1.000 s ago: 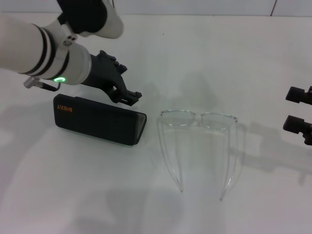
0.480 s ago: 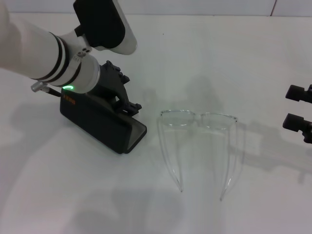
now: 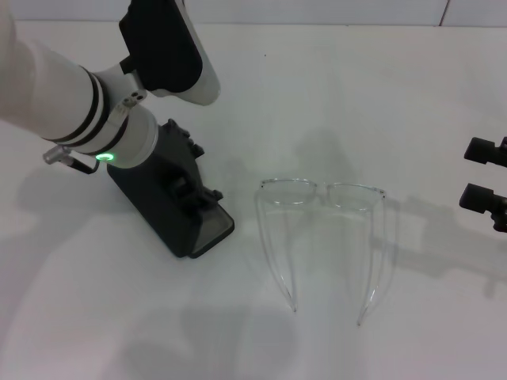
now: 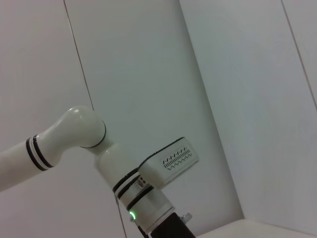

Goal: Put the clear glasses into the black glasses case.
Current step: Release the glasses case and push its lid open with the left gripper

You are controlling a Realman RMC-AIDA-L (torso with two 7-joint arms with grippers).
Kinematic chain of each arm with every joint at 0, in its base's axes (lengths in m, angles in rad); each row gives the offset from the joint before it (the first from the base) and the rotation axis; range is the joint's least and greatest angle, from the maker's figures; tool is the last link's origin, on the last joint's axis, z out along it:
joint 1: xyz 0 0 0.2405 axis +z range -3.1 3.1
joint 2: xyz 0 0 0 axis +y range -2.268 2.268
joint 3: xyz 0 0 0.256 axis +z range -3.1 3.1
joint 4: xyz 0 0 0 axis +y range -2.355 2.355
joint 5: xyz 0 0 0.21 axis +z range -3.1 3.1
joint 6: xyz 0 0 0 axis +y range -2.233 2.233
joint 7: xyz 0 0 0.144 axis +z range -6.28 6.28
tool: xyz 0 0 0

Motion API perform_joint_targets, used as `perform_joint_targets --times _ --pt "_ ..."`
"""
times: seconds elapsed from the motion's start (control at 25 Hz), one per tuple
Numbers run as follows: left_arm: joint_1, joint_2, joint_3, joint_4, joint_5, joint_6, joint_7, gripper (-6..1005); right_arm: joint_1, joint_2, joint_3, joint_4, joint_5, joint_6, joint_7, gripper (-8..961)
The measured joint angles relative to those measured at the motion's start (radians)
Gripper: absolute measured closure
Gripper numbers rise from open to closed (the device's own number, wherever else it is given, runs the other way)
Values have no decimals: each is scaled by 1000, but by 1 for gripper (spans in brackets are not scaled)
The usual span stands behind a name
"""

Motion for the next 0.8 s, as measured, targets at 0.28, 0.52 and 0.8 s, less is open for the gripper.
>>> perform_joint_targets --times 0.28,0.52,0.8 --pt "7 1 8 38 75 68 -35 247 0 0 0 0 0 0 0 224" --pt "8 0 23 58 153 132 -69 247 9 0 0 5 -3 0 0 224" --pt "28 -1 67 148 157 149 -99 247 18 -1 3 21 -4 2 -16 224"
